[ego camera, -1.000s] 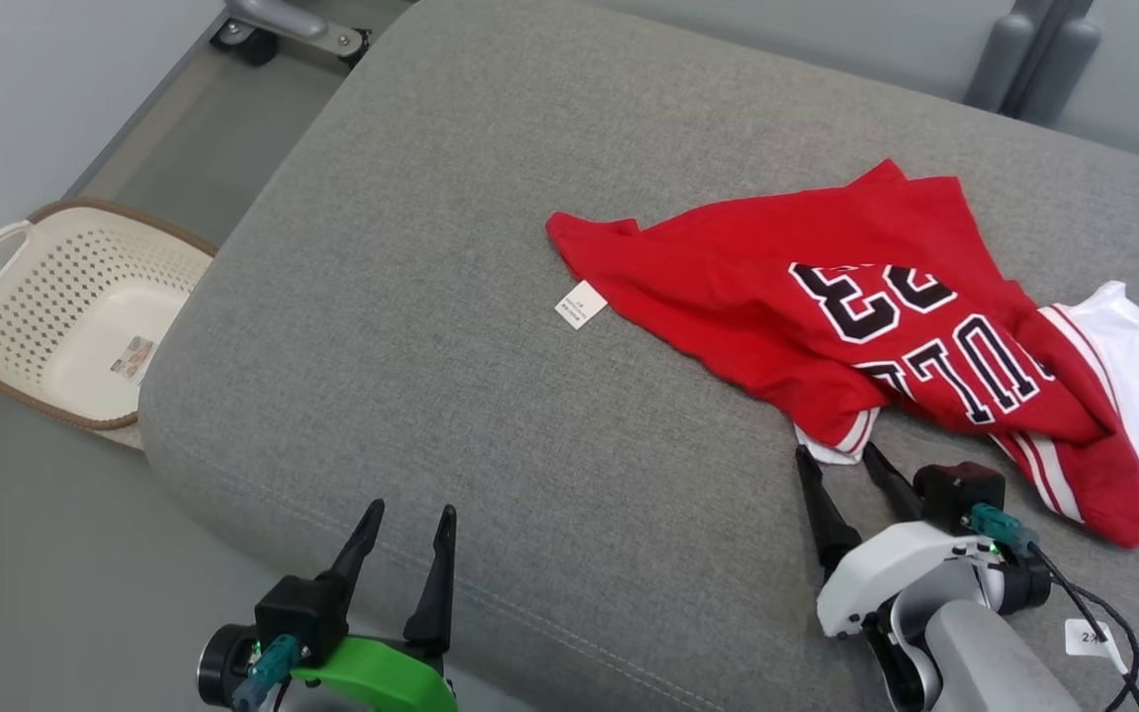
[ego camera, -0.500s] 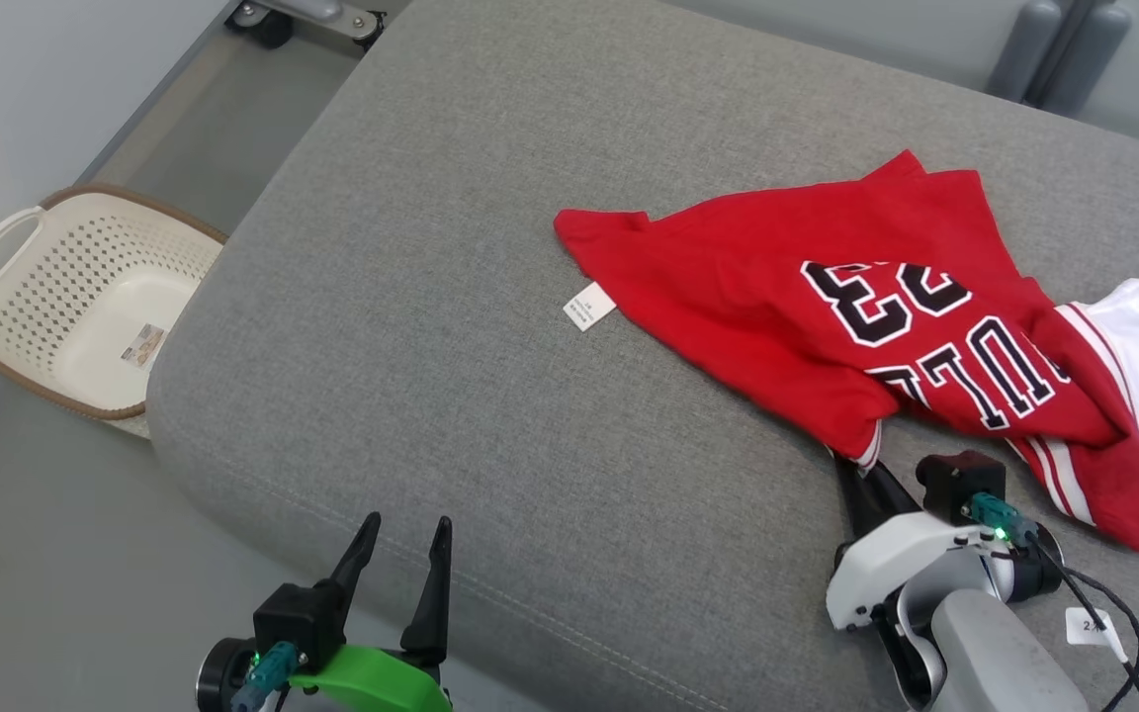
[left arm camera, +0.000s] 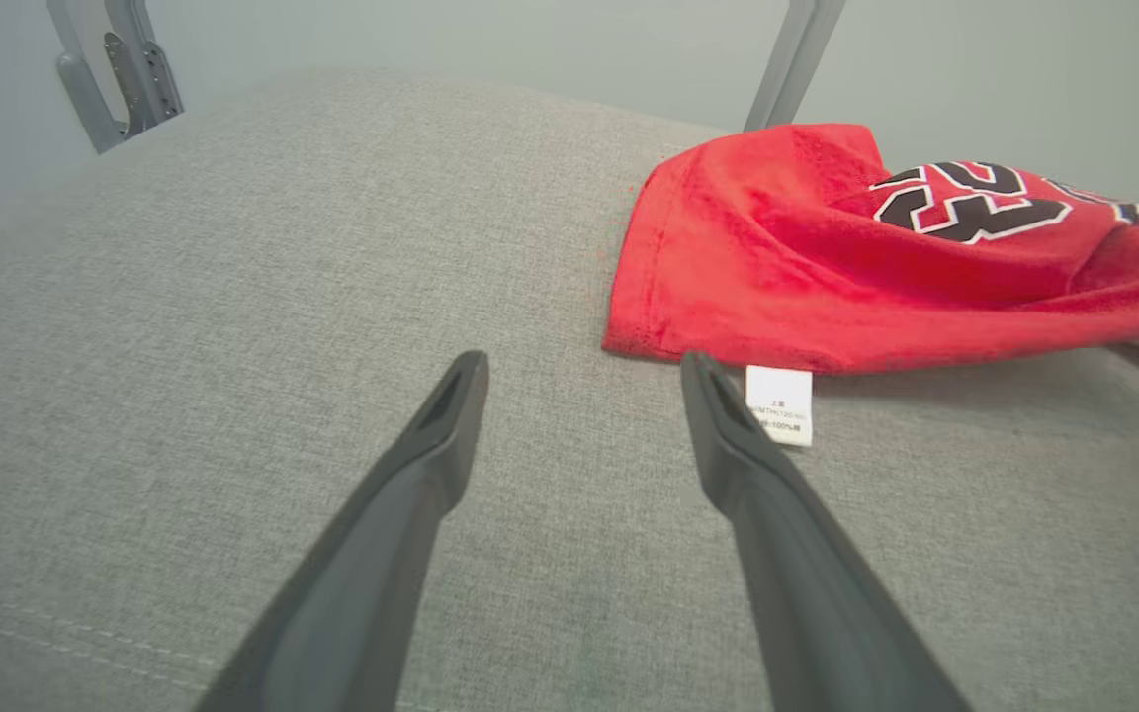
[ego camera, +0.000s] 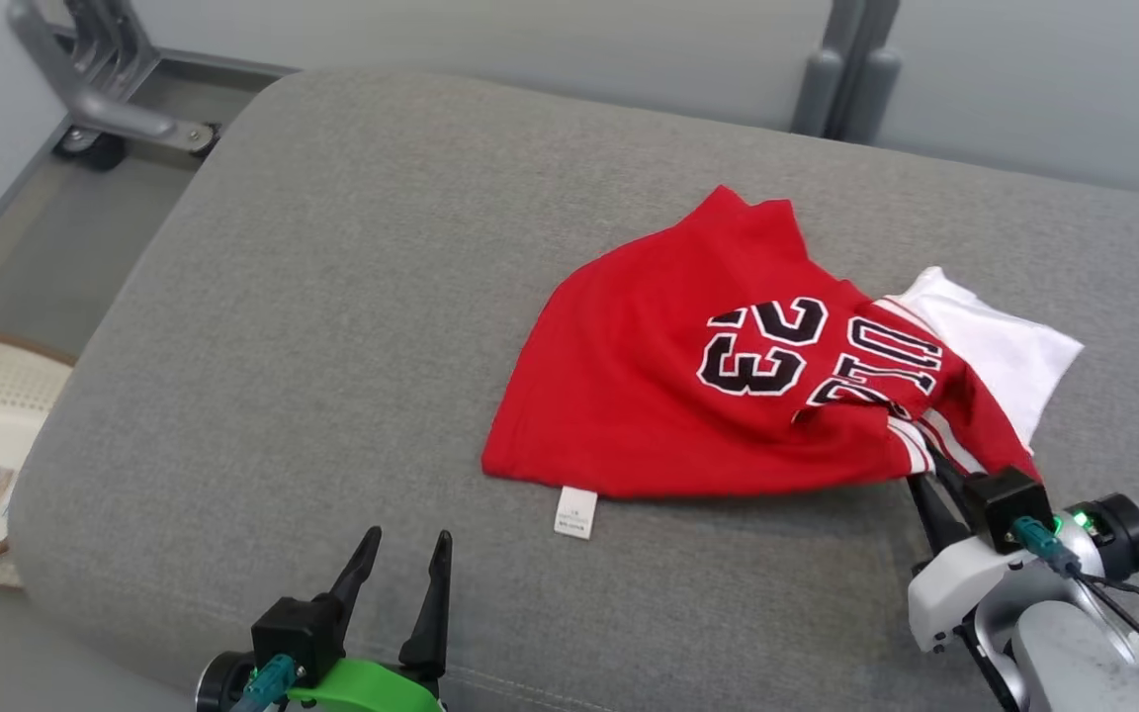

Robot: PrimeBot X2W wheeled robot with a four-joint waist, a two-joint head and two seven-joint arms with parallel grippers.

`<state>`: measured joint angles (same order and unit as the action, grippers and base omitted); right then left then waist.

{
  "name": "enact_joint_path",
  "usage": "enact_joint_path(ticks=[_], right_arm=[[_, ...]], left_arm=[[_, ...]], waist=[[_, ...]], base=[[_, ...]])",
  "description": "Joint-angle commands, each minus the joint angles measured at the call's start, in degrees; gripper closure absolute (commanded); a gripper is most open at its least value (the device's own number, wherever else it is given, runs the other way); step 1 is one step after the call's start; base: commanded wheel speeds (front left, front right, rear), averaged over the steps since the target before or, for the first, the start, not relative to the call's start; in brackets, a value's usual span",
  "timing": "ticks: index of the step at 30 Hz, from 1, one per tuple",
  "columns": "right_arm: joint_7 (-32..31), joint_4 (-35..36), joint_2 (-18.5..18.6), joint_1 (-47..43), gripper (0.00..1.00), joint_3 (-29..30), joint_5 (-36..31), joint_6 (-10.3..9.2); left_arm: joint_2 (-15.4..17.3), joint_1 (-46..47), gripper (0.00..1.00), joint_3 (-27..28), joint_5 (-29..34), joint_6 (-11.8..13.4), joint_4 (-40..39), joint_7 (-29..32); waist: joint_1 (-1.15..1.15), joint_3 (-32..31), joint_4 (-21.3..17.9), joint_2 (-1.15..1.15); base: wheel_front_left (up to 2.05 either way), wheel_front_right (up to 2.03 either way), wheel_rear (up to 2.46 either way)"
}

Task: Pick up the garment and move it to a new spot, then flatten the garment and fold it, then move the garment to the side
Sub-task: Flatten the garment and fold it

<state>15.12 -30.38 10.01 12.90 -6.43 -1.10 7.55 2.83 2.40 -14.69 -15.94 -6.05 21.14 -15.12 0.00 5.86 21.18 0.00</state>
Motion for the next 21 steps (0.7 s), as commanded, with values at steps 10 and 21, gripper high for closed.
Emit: enact_joint_path(ticks=[10, 21], right_arm=[[0.0, 7.5, 4.1, -4.1, 0.00, 0.5, -4.5, -0.12], [0.0, 9.6, 1.7, -7.4, 0.00, 8.3, -2.3, -0.12]], left_arm=[[0.2, -1.5, 0.00, -0.2, -1.1, 0.6, 0.6, 0.0], [0.2, 2.0, 0.00, 0.9, -0.4, 1.7, 1.4, 0.0]], waist=[[0.00, -4.7, -15.6, 0.00], [0.00, -1.5, -21.7, 0.00]], base=[[0.00, 0.00, 0.00], [0.00, 0.00, 0.00]])
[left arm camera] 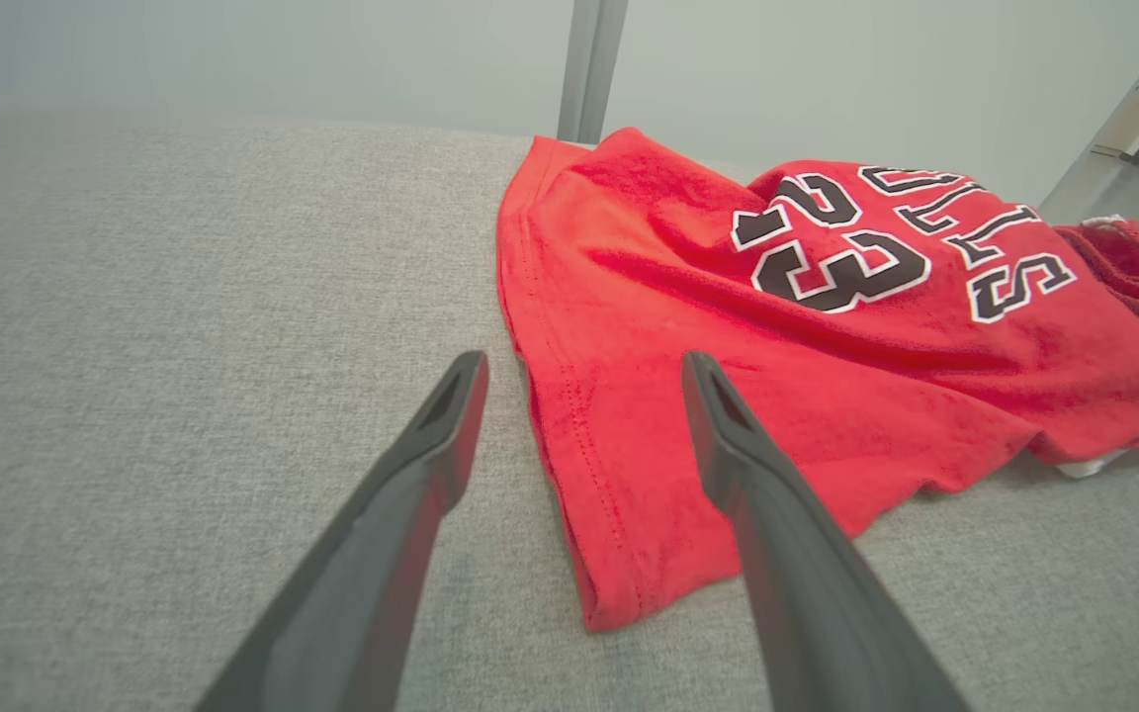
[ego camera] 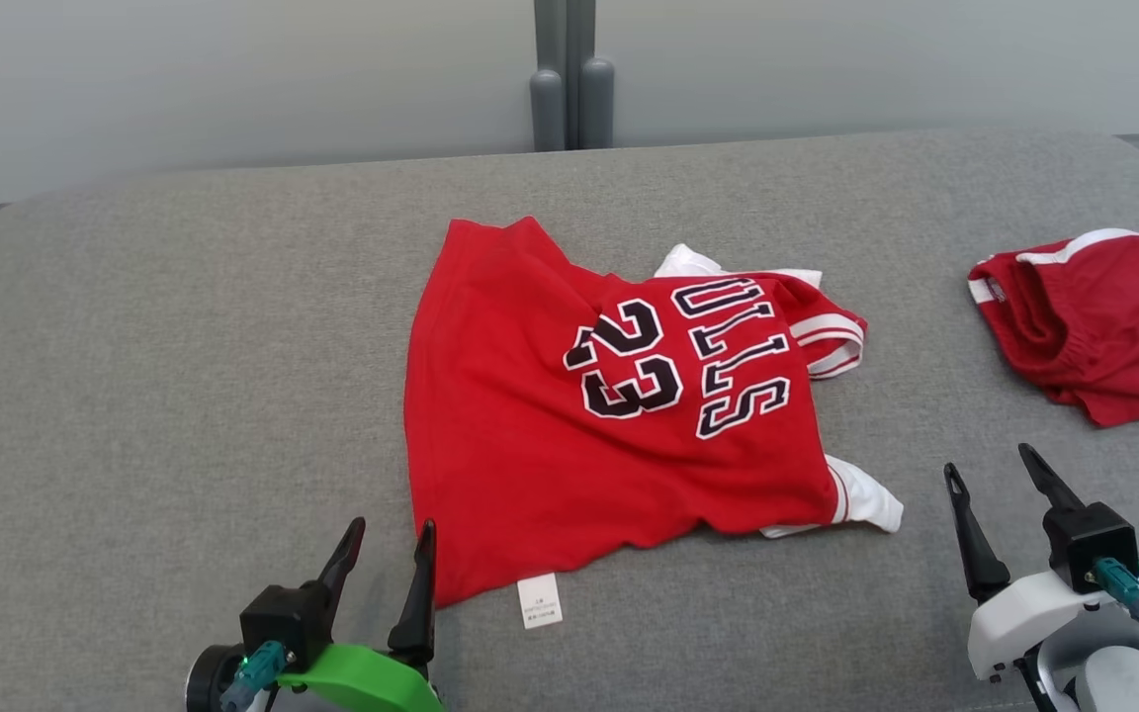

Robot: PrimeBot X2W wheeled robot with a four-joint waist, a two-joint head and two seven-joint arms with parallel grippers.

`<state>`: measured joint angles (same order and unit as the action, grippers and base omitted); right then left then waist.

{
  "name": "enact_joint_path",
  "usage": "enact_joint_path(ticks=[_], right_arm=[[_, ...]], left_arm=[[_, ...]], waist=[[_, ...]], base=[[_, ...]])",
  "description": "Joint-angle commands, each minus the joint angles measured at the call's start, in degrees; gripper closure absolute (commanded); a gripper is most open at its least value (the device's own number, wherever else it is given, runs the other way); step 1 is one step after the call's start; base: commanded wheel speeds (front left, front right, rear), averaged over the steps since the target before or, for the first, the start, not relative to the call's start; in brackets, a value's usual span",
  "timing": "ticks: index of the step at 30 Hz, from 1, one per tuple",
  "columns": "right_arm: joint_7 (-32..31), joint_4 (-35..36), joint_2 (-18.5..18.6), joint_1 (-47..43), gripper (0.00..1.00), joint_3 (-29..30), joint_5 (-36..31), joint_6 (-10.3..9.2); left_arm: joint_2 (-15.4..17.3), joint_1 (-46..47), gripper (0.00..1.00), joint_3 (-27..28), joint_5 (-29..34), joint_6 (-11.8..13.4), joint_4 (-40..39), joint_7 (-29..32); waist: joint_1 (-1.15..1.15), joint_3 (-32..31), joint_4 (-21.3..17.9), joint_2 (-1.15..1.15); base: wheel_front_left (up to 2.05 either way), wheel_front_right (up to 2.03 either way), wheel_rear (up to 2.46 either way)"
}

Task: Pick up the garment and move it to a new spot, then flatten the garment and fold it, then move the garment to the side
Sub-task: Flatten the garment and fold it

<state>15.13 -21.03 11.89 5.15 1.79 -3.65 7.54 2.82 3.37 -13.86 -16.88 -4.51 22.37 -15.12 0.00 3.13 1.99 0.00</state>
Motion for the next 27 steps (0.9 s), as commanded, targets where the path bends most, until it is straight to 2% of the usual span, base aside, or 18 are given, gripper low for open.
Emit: enact_joint_path(ticks=[1, 9, 14, 19, 20, 21, 23, 27], right_arm=[[0.0, 0.4, -0.6, 0.5, 0.00, -0.1, 0.3, -0.11], [0.0, 0.9, -2.8, 2.0, 0.00, -1.4, 0.8, -0.11], [0.0, 1.1, -3.2, 3.1, 0.00, -2.1, 1.5, -0.11], [0.0, 1.7, -3.4, 3.8, 0.00, -2.3, 1.7, -0.11], [0.0, 1.9, -3.5, 3.9, 0.00, -2.2, 1.7, -0.11], [0.0, 2.0, -3.5, 3.9, 0.00, -2.1, 1.7, -0.11], [0.0, 2.2, -3.6, 3.7, 0.00, -1.7, 1.7, -0.11], [0.0, 2.4, -3.9, 2.8, 0.00, -0.9, 2.1, -0.11]], left_arm=[[0.2, 1.4, 0.00, 0.2, 0.6, 0.3, 0.4, 0.0], [0.2, 4.3, 0.00, 0.5, 0.3, 1.4, 3.9, 0.0], [0.2, 7.5, 0.00, 0.1, -1.1, 2.9, 11.4, 0.0], [0.2, 9.5, 0.00, -0.6, -3.3, 2.8, 17.2, 0.0], [0.2, 9.7, 0.54, -1.1, -3.4, 2.4, 18.2, 0.0], [0.2, 9.8, 1.00, -1.4, -4.1, 2.1, 19.1, 0.1], [0.2, 10.2, 1.00, -1.7, -4.6, 2.2, 19.9, 0.1], [0.3, 10.4, 1.00, 0.9, -4.2, 3.6, 16.4, 0.0]], waist=[[0.00, 1.4, -2.8, 0.00], [0.00, 3.0, -4.6, 0.00], [0.00, 4.7, -6.1, 0.00], [0.00, 5.5, -7.2, 0.00], [0.00, 5.6, -7.3, 0.00], [0.00, 5.6, -7.4, 0.00], [0.00, 5.5, -7.1, 0.00], [0.00, 5.1, -5.3, 0.00]], base=[[0.00, 0.00, 0.00], [0.00, 0.00, 0.00], [0.00, 0.00, 0.00], [0.00, 0.00, 0.00], [0.00, 0.00, 0.00], [0.00, 0.00, 0.00], [0.00, 0.00, 0.00], [0.00, 0.00, 0.00]])
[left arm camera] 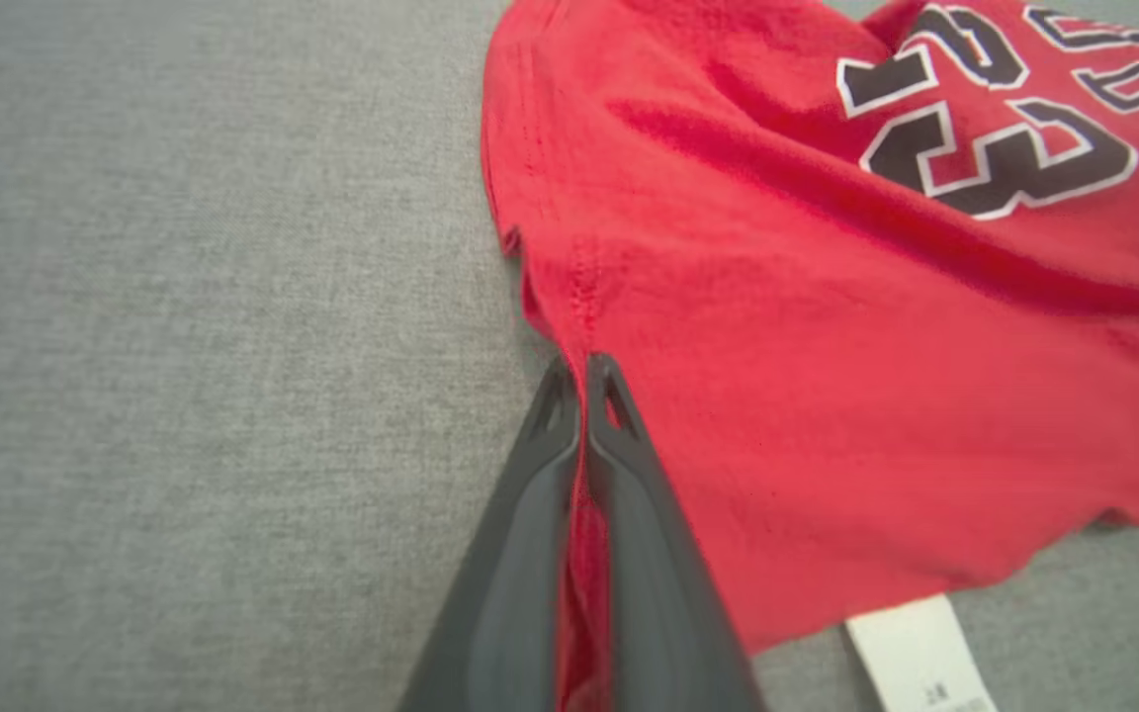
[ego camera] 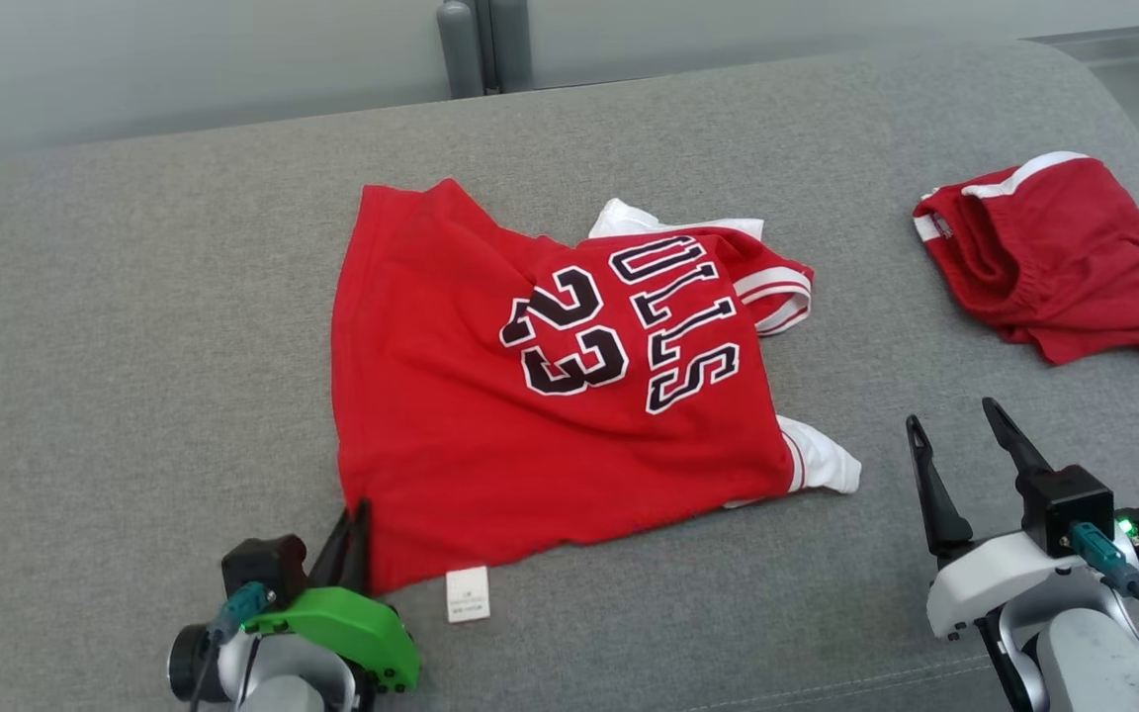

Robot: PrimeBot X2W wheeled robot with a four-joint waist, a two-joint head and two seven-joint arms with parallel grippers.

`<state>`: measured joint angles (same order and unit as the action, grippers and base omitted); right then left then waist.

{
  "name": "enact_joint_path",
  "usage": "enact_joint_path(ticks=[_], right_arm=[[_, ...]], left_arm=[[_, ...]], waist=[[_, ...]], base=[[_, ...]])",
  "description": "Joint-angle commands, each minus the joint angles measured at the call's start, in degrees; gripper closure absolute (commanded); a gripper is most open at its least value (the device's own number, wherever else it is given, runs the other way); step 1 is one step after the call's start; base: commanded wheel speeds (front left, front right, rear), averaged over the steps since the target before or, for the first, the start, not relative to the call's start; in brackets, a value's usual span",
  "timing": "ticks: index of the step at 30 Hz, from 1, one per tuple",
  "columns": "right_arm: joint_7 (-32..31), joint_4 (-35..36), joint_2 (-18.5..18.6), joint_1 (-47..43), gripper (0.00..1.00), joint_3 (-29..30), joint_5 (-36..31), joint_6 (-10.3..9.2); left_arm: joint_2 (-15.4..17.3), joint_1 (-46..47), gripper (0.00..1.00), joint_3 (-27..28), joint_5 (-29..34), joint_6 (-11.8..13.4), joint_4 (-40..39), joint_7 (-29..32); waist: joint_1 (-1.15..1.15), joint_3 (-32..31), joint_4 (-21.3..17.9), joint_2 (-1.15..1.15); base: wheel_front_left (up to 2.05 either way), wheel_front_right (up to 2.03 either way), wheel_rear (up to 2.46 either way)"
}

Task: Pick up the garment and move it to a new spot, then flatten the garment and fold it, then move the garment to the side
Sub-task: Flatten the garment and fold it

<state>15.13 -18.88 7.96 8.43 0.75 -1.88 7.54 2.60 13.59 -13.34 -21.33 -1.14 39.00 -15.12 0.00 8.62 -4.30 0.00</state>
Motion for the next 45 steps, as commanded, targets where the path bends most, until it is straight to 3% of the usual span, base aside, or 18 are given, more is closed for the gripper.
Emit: enact_joint_path(ticks=[1, 6, 12, 13, 14, 15, 21, 28, 41, 43, 44, 45], right_arm=[[0.0, 0.2, 0.0, -0.7, 0.00, 0.3, 0.4, -0.11], [0.0, 0.0, -0.3, -0.9, 0.00, 0.3, 0.7, -0.11], [0.0, -0.2, -0.7, 0.4, 0.00, -1.3, 0.8, -0.11], [0.0, -0.4, -0.7, 0.6, 0.00, -1.6, 0.9, -0.11], [0.0, -0.6, -0.7, 0.8, 0.00, -1.9, 1.1, -0.11], [0.0, -0.8, -0.8, 1.1, 0.00, -2.2, 1.3, -0.11], [0.0, -2.0, -0.8, 2.8, 0.00, -3.2, 1.9, -0.11], [0.0, -6.4, 1.0, 8.6, 0.00, -3.2, 1.2, -0.11], [-0.5, -25.2, 8.1, 19.3, 0.00, -11.5, 1.9, -0.11], [-0.4, -27.2, 9.1, 20.9, 0.61, -13.3, 2.1, -0.11], [-0.4, -28.0, 9.5, 21.7, 1.00, -14.0, 2.4, -0.11], [-0.5, -28.9, 10.1, 22.6, 1.00, -14.6, 2.6, -0.11]], left_arm=[[0.6, -0.1, 1.00, 1.5, 0.6, 0.7, -1.5, 0.0], [0.5, -2.2, 1.00, 8.2, 2.9, 2.3, -6.9, 0.0], [1.2, -2.3, 1.00, 16.8, 7.0, 2.7, -7.6, 0.0], [1.2, -2.3, 0.83, 17.9, 7.7, 2.9, -7.2, 0.0], [1.1, -2.2, 0.28, 18.7, 8.2, 3.1, -6.8, 0.0], [1.0, -2.1, 0.00, 19.2, 8.7, 3.1, -6.4, 0.0], [0.6, -2.4, 0.00, 19.7, 10.6, 1.7, -7.2, 0.0], [0.4, -3.5, 0.00, 14.2, 8.5, 0.5, -8.5, 0.0], [0.4, -3.0, 0.00, 9.7, 6.2, 2.0, -13.0, 0.0], [0.4, -2.9, 0.00, 9.1, 5.9, 2.1, -13.6, 0.0], [0.4, -2.8, 0.00, 8.9, 5.8, 2.1, -13.8, 0.0], [0.4, -2.7, 0.00, 8.6, 5.6, 2.0, -14.0, 0.0]], waist=[[0.00, -0.5, 1.6, 0.00], [0.00, -1.2, 5.1, 0.00], [0.00, -1.2, 8.0, 0.00], [0.00, -1.2, 8.5, 0.00], [0.00, -1.1, 8.9, 0.00], [0.00, -1.0, 9.2, 0.00], [0.00, 0.0, 11.5, 0.00], [0.00, 2.6, 15.2, 0.00], [0.00, 4.6, 19.5, 0.00], [0.00, 5.0, 19.9, 0.00], [0.00, 5.2, 20.0, 0.00], [0.00, 5.5, 20.2, 0.00]], base=[[0.00, 0.00, 0.00], [0.00, 0.00, 0.00], [0.00, 0.00, 0.00], [0.00, 0.00, 0.00], [0.00, 0.00, 0.00], [0.00, 0.00, 0.00], [0.00, 0.00, 0.00], [0.00, 0.00, 0.00], [0.00, 0.00, 0.00], [0.00, 0.00, 0.00], [0.00, 0.00, 0.00], [0.00, 0.00, 0.00]])
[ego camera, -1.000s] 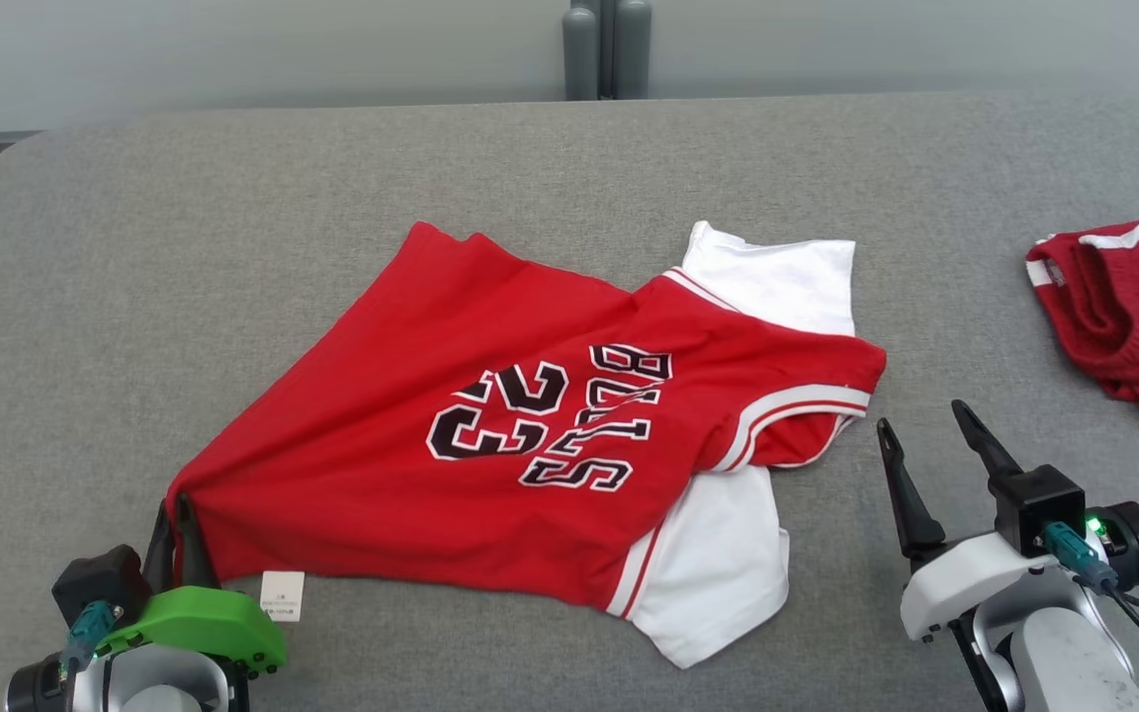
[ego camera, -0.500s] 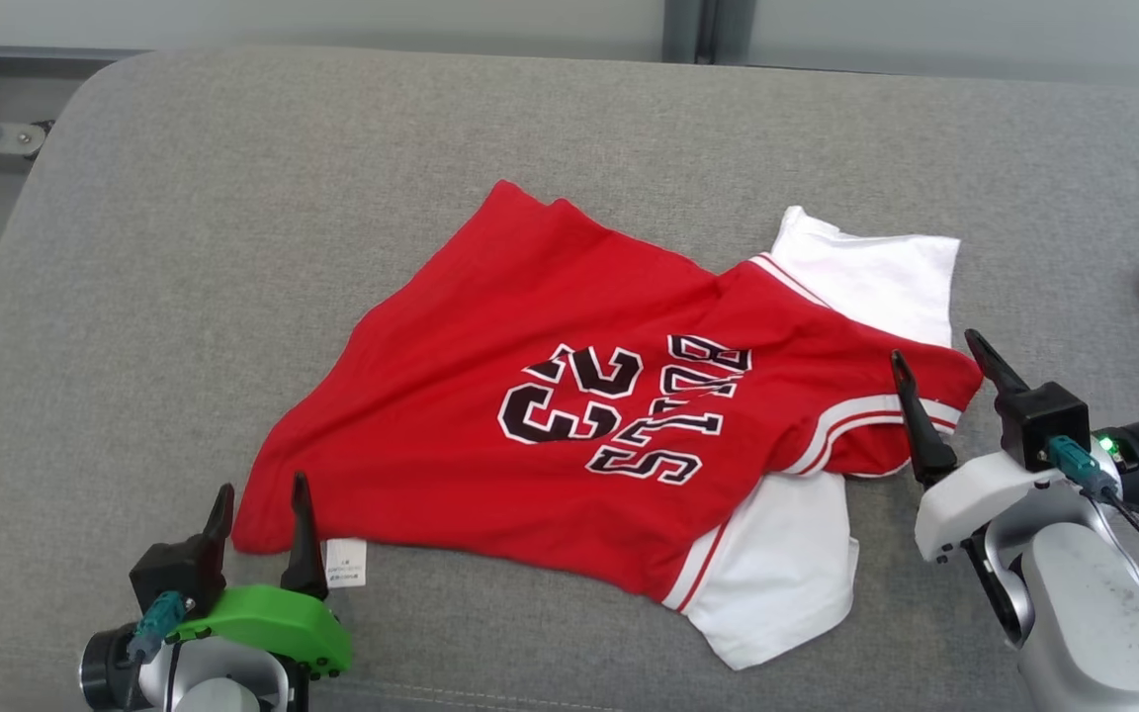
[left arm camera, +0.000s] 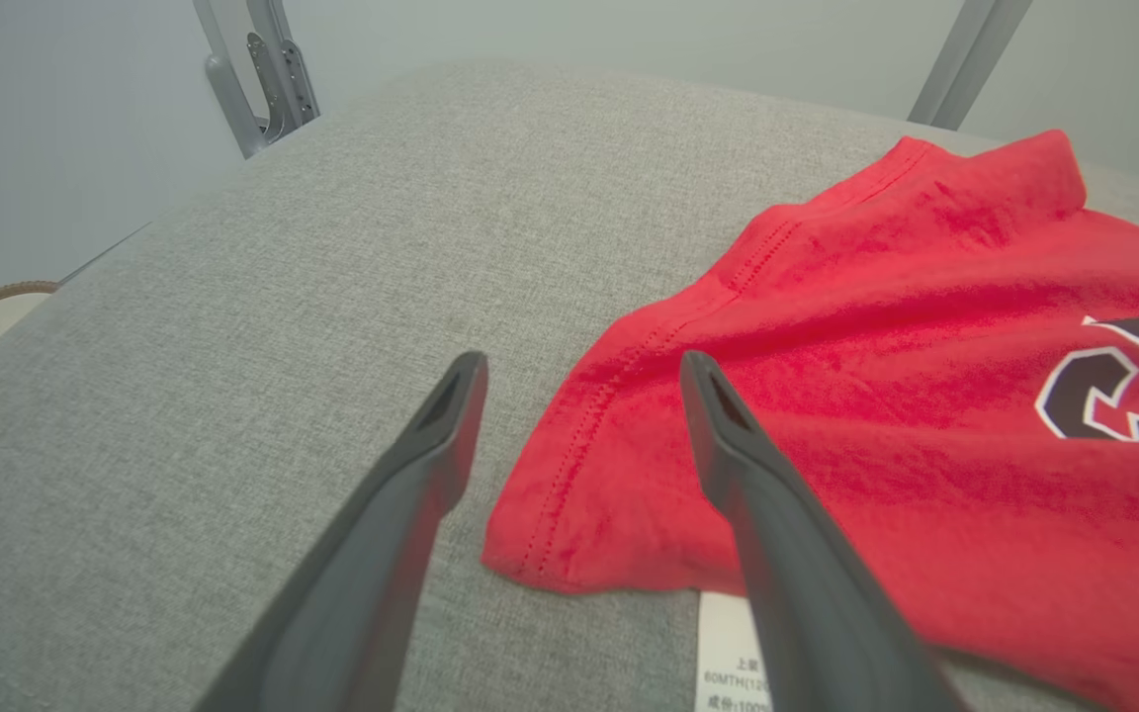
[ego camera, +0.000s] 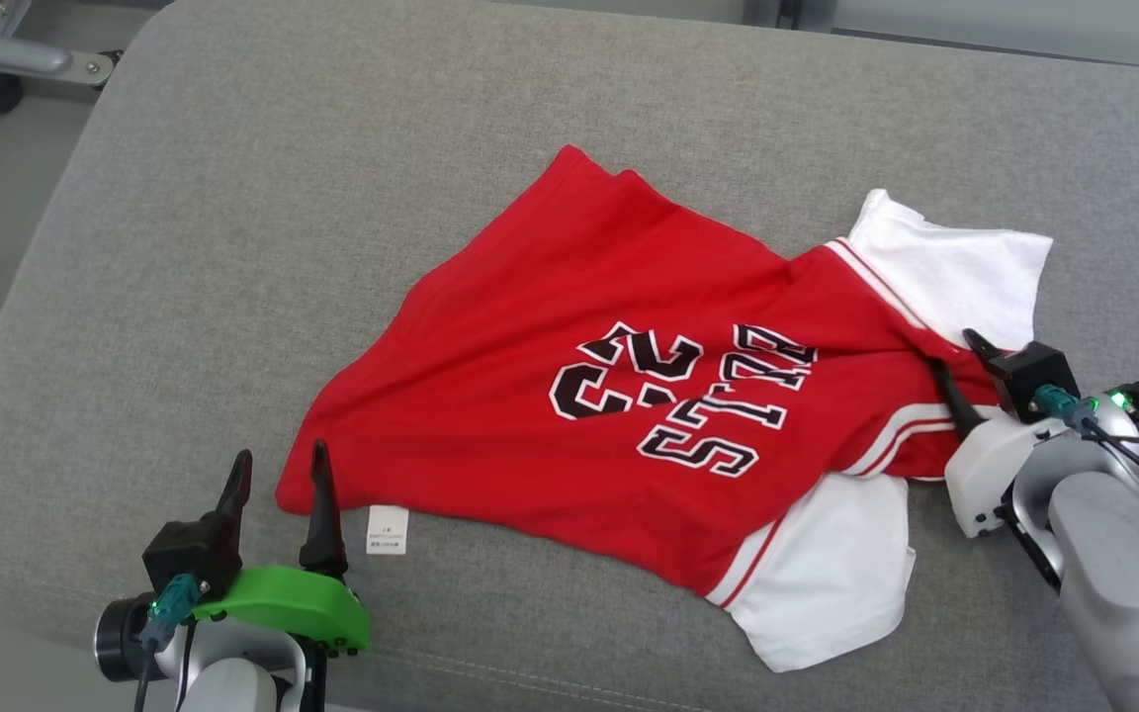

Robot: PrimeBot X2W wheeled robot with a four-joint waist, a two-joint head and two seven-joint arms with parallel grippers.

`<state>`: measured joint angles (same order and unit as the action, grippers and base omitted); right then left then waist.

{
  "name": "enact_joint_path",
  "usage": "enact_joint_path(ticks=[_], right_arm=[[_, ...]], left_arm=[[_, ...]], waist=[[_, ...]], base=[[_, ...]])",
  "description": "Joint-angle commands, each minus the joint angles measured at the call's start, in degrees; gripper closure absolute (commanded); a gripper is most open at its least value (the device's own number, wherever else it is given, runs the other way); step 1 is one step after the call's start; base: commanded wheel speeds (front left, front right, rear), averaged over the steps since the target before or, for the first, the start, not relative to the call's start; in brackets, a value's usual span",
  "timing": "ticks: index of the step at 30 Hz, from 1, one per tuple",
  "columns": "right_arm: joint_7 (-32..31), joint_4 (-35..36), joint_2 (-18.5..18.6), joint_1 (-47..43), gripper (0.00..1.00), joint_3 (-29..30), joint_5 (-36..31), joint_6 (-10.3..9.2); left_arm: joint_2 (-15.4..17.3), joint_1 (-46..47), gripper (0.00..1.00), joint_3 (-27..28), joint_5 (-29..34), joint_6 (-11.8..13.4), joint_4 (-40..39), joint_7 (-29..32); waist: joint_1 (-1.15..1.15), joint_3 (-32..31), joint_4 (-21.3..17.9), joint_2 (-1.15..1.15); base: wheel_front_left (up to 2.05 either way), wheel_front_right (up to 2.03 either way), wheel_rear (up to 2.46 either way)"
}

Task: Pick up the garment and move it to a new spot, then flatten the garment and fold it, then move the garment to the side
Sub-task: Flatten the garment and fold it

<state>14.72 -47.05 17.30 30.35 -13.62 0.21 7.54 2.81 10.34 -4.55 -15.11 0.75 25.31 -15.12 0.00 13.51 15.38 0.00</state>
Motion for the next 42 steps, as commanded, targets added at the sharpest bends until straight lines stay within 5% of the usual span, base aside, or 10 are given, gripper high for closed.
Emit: enact_joint_path(ticks=[1, 15, 25, 27, 36, 42], right_arm=[[-0.3, -1.6, 1.4, 1.6, 1.00, -0.9, 0.6, -0.12], [-2.1, -7.2, 10.0, 19.7, 1.00, -3.6, -3.0, -0.12], [-5.0, -11.5, 13.0, 30.6, 1.00, 3.0, -12.0, -0.12], [-5.0, -12.2, 11.8, 30.9, 0.00, 4.8, -13.6, -0.12], [0.4, -11.6, 4.0, 22.4, 0.00, 11.0, -10.3, -0.11], [0.4, -2.1, 0.7, 10.0, 0.00, 12.5, -4.1, -0.11]], left_arm=[[0.2, 0.6, 0.00, -0.4, -0.7, 0.1, -0.5, 0.0], [0.2, 3.4, 0.00, -7.0, -3.6, 0.3, -2.9, 0.0], [0.2, 4.4, 0.00, -12.5, -5.8, 1.6, -3.6, 0.0], [0.2, 4.1, 0.00, -12.7, -5.8, 1.9, -3.3, 0.0], [0.2, 1.6, 0.00, -10.4, -3.8, 1.7, -1.7, 0.0], [0.2, 0.3, 0.00, -8.7, -2.2, 0.8, -1.0, 0.0]], waist=[[0.00, 1.0, 0.7, 0.00], [0.00, 7.4, 7.7, 0.00], [0.00, 8.9, 12.5, 0.00], [0.00, 8.3, 12.2, 0.00], [0.00, 1.2, 3.3, 0.00], [0.00, -2.7, -2.5, 0.00]], base=[[0.00, 0.00, 0.00], [0.00, 0.00, 0.00], [0.00, 0.00, 0.00], [0.00, 0.00, 0.00], [0.00, 0.00, 0.00], [0.00, 0.00, 0.00]])
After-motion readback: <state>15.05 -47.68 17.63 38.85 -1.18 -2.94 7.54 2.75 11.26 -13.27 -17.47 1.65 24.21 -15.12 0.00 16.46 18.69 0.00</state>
